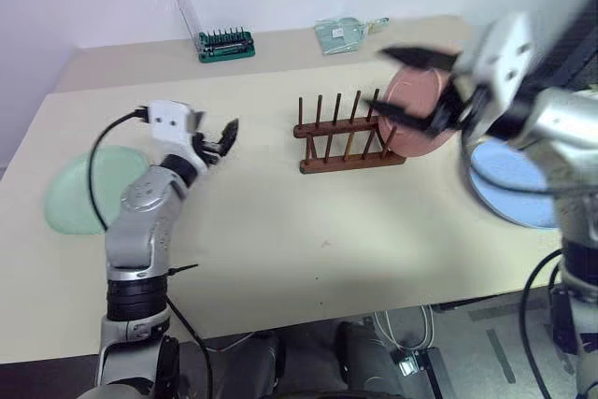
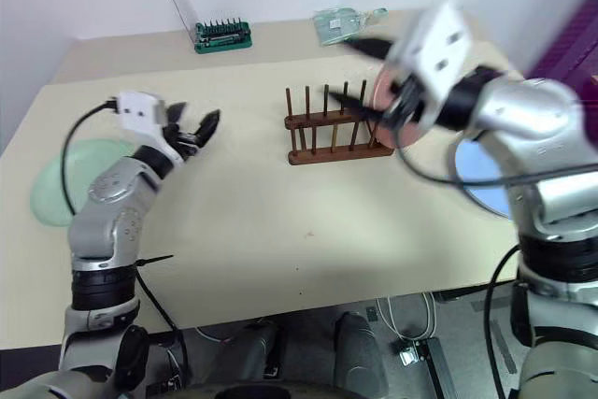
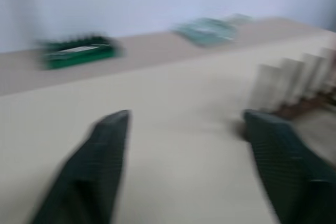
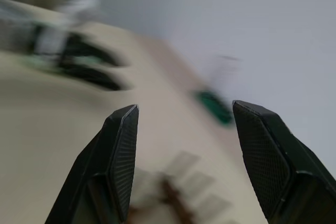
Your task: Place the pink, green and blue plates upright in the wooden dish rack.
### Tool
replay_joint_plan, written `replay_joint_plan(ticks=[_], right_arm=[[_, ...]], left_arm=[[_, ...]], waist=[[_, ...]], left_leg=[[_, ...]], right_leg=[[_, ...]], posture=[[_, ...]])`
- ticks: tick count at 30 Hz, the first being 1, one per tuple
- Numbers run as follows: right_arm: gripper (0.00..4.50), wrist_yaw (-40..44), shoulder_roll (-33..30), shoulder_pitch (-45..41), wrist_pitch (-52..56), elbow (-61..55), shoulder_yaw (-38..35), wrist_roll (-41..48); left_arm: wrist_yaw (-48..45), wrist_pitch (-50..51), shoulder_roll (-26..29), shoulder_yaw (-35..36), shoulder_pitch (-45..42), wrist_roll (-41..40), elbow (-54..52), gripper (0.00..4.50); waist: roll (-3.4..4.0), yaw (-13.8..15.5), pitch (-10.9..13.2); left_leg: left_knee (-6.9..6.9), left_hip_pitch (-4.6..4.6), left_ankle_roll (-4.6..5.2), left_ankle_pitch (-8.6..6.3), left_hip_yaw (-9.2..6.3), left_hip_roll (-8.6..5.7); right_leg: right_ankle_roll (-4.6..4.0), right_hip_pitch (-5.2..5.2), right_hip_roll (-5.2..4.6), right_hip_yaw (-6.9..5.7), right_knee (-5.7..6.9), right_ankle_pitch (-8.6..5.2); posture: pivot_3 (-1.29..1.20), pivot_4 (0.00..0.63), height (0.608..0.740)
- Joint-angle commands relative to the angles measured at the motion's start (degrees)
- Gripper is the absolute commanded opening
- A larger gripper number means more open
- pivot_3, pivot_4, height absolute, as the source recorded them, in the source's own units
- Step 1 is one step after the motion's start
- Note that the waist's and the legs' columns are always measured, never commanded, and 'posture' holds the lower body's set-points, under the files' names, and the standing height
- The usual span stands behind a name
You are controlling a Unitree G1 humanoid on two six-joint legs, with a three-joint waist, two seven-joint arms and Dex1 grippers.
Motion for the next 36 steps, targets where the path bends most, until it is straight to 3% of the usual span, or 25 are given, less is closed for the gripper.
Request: replay_joint_plan(ticks=[1,5,14,20,23,30,32,35,36], right_arm=[[2.91,-0.3,3.4,1.4,-1.1,-2.4,7.4,-4.3],[2.91,0.1,7.0,3.0,-4.7,1.6,12.0,-8.7],[2.91,3.2,8.3,7.1,-8.3,3.7,13.4,-12.4],[2.91,3.4,8.5,8.6,-8.5,3.1,13.1,-13.8],[2.91,3.0,8.2,9.5,-8.0,2.4,12.6,-14.3],[2.91,1.3,7.9,10.5,-8.3,2.2,11.9,-16.9],[2.91,0.2,8.1,9.6,-8.3,3.5,11.4,-18.1],[3.67,-0.9,9.0,6.8,-7.9,6.5,10.6,-19.2],[4.14,-1.2,9.3,6.1,-8.5,7.2,10.5,-19.7]], left_arm=[[12.8,1.4,2.5,9.3,0.7,5.6,0.1,4.23],[24.5,8.4,1.5,22.0,1.2,5.3,-1.1,4.38],[34.0,25.5,-4.1,32.3,0.1,1.6,-5.9,4.38],[34.3,35.0,-6.6,35.9,-2.5,-1.8,-1.3,4.38],[36.8,35.2,-8.6,40.5,-5.2,-3.0,0.2,3.57],[35.0,33.5,-8.5,38.5,-8.5,-4.9,2.1,0.01],[29.5,30.1,-7.9,32.4,-9.7,-6.6,0.5,0.01],[21.2,24.4,-7.1,23.1,-12.3,-9.1,-3.1,0.00],[19.9,23.4,-6.6,20.9,-12.9,-9.1,-3.6,0.00]], waist=[[-0.11,0.4,0.0],[-0.17,0.6,-0.1],[-0.33,0.6,-0.1],[-0.34,0.6,-0.1],[-0.35,0.7,-0.1],[-0.35,1.0,-0.1],[-0.35,1.4,-0.1],[-0.44,2.3,-0.1],[-0.45,2.2,-0.1]], left_leg=[[0.00,0.00,0.00,0.00,-0.01,0.01],[0.02,0.00,0.00,0.00,-0.02,-0.01],[0.18,-0.01,-0.02,0.00,-0.23,-0.06],[0.18,0.00,-0.10,-0.05,-0.23,-0.01],[0.24,-0.01,-0.11,-0.06,-0.26,-0.02],[0.39,-0.01,-0.13,-0.08,-0.32,-0.04],[0.42,0.00,-0.14,-0.08,-0.33,-0.05],[0.59,-0.09,-0.14,-0.08,-0.36,-0.07],[0.66,-0.15,-0.14,-0.08,-0.40,-0.09]], right_leg=[[0.00,0.00,0.01,0.00,0.00,0.00],[0.00,-0.01,0.01,-0.01,0.02,0.00],[0.00,0.12,0.01,-0.16,0.06,0.00],[-0.01,0.09,0.06,-0.18,0.08,0.00],[-0.01,0.12,0.05,-0.21,0.08,0.00],[-0.01,0.22,0.04,-0.27,0.10,0.00],[-0.01,0.23,0.04,-0.27,0.12,0.00],[-0.01,0.23,0.04,-0.30,0.15,0.00],[-0.03,0.24,0.03,-0.33,0.15,0.02]], posture=[[0.00,0.150,0.740],[0.00,0.150,0.740],[0.00,0.150,0.740],[0.00,0.150,0.740],[0.00,0.150,0.740],[0.00,0.150,0.740],[0.00,0.150,0.740],[0.00,0.150,0.740],[0.00,0.150,0.740]])
